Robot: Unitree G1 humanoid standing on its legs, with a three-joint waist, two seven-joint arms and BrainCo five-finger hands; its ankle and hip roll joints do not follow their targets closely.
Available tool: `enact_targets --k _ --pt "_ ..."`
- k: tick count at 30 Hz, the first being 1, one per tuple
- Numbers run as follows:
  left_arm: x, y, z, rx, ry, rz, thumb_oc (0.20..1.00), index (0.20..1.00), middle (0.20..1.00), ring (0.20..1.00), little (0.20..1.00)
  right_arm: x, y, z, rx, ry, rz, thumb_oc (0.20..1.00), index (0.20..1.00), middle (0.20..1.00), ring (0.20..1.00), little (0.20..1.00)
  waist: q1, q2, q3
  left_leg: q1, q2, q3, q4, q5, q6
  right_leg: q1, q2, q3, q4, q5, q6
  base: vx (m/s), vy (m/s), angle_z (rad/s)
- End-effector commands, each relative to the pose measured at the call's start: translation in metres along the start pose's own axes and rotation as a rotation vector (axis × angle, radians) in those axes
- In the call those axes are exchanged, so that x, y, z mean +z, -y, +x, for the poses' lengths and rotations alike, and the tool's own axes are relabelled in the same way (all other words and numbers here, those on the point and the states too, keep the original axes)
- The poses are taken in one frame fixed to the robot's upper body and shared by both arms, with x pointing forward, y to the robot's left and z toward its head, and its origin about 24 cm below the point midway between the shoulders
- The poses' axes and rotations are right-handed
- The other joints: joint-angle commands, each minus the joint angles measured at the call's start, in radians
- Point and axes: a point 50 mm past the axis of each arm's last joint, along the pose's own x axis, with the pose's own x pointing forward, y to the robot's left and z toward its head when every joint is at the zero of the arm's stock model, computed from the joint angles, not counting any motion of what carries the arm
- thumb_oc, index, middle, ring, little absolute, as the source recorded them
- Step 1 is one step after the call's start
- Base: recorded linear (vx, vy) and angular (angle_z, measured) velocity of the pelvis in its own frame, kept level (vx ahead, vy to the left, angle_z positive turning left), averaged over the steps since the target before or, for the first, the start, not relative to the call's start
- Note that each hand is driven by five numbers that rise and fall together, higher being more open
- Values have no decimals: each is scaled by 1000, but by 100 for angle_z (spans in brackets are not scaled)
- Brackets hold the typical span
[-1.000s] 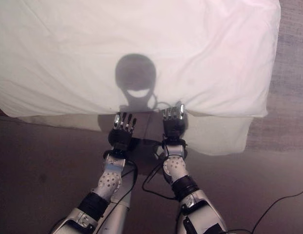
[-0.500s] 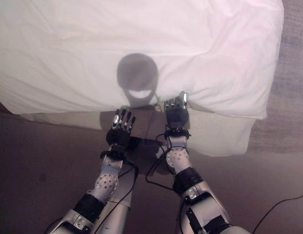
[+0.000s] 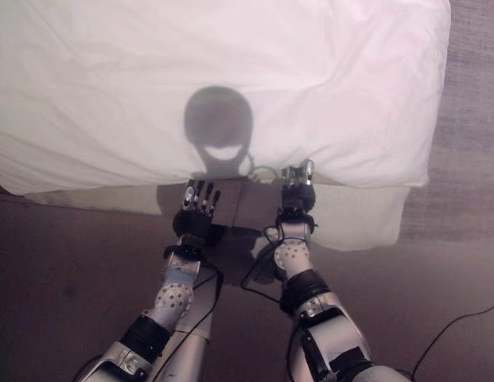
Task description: Make the bed
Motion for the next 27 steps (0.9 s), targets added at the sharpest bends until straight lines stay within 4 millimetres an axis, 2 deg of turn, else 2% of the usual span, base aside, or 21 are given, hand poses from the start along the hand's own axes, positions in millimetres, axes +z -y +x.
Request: enact_targets --k 1,6,7,19,23,26,27 --pt "14 23 -6 -125 72 29 1000 1000 1000 1000 1000 60 -10 13 35 237 -1 1000 1000 1000 1000 1000 -1 5 -16 46 -23 13 -41 -70 74 22 -64 26 4 -18 123 0 0 0" --pt "15 22 -8 -138 66 50 1000 1000 1000 1000 1000 78 -21 21 60 277 -54 1000 1000 1000 1000 1000 2 5 -16 46 -19 14 -49 -67 73 18 -60 30 3 -20 123 0 0 0" --pt "15 22 -9 -145 64 64 1000 1000 1000 1000 1000 81 -29 24 88 281 -73 1000 1000 1000 1000 1000 2 3 -16 47 -18 15 -52 -67 72 18 -58 30 2 -19 123 0 0 0" --pt "16 22 -10 -167 49 95 1000 1000 1000 1000 1000 82 -60 29 187 284 -53 1000 1000 1000 1000 1000 2 -15 -16 50 -14 18 -55 -65 72 15 -54 36 -3 -14 124 1 -3 -1" --pt "17 20 -11 -167 48 103 1000 1000 1000 1000 1000 82 -80 31 256 282 -42 1000 1000 1000 1000 1000 5 -20 -16 52 -15 19 -56 -66 72 16 -52 36 -5 -12 124 0 0 0" --pt "18 19 -12 -171 46 107 1000 1000 1000 1000 1000 81 -104 30 340 288 -32 1000 1000 1000 1000 1000 7 -24 -16 54 -13 18 -61 -65 72 15 -51 36 -6 -11 123 0 0 0" --pt "18 19 -12 -170 45 110 1000 1000 1000 1000 1000 79 -111 29 362 286 -30 865 865 865 865 865 7 -25 -16 54 -13 19 -61 -64 72 14 -50 38 -5 -11 123 0 0 0"
